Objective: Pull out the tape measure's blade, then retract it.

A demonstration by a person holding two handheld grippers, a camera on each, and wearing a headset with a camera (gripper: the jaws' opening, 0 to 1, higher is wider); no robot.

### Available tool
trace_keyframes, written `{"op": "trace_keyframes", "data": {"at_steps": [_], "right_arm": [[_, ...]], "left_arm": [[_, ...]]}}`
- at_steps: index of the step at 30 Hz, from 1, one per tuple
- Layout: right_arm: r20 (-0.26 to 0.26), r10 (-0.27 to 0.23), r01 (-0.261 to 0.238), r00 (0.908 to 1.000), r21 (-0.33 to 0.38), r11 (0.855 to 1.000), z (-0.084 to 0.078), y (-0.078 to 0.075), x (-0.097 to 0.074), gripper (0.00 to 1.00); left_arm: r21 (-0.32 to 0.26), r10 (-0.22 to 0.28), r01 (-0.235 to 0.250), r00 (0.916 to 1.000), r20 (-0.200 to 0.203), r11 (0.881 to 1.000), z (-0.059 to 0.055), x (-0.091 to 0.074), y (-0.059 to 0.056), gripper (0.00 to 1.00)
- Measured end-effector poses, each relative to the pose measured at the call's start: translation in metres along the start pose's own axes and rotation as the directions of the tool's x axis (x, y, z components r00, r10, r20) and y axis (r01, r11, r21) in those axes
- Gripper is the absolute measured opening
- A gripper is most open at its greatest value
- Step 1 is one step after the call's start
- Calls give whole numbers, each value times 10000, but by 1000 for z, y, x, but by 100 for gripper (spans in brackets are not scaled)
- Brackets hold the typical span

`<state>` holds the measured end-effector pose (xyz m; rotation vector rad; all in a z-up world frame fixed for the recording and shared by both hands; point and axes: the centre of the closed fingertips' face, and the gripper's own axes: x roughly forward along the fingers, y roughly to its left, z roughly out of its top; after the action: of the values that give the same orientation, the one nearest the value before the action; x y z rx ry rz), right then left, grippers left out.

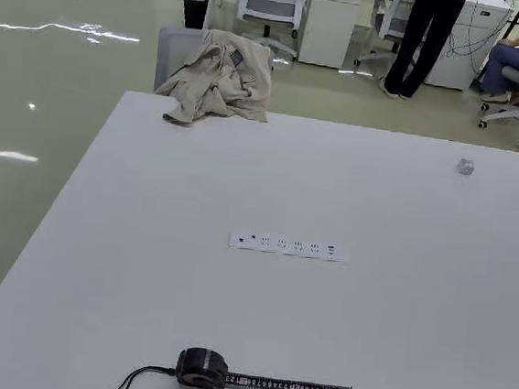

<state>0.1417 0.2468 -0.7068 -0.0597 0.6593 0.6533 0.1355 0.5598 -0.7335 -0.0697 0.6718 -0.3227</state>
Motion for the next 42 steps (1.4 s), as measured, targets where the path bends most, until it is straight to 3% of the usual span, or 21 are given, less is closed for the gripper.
{"op": "trace_keyframes", "data": {"at_steps": [10, 23, 28, 32, 42], "right_arm": [[2, -11, 11, 10000, -73, 10000, -1, 13, -13, 86], [-72, -180, 178, 9998, -245, 9995, 0, 27, -30, 86], [-24, -145, 145, 9999, -156, 9998, 1, 33, -34, 86], [-1, -175, 175, 9998, -122, 9998, 3, 37, -38, 86], [77, -213, 214, 9997, -93, 9997, 11, 50, -47, 86]], "left_arm": [[5, 29, -29, 10000, 51, 10000, 5, -12, -5, 100], [-19, 396, -396, 9987, -306, 9992, -8, -32, -15, 100], [-122, 922, -921, 9957, 31, 9957, -4, -44, -10, 100], [-70, 977, -977, 9952, 38, 9952, -4, -49, -11, 100], [142, 1185, -1185, 9930, -3, 9929, 4, -66, -24, 99]]}}
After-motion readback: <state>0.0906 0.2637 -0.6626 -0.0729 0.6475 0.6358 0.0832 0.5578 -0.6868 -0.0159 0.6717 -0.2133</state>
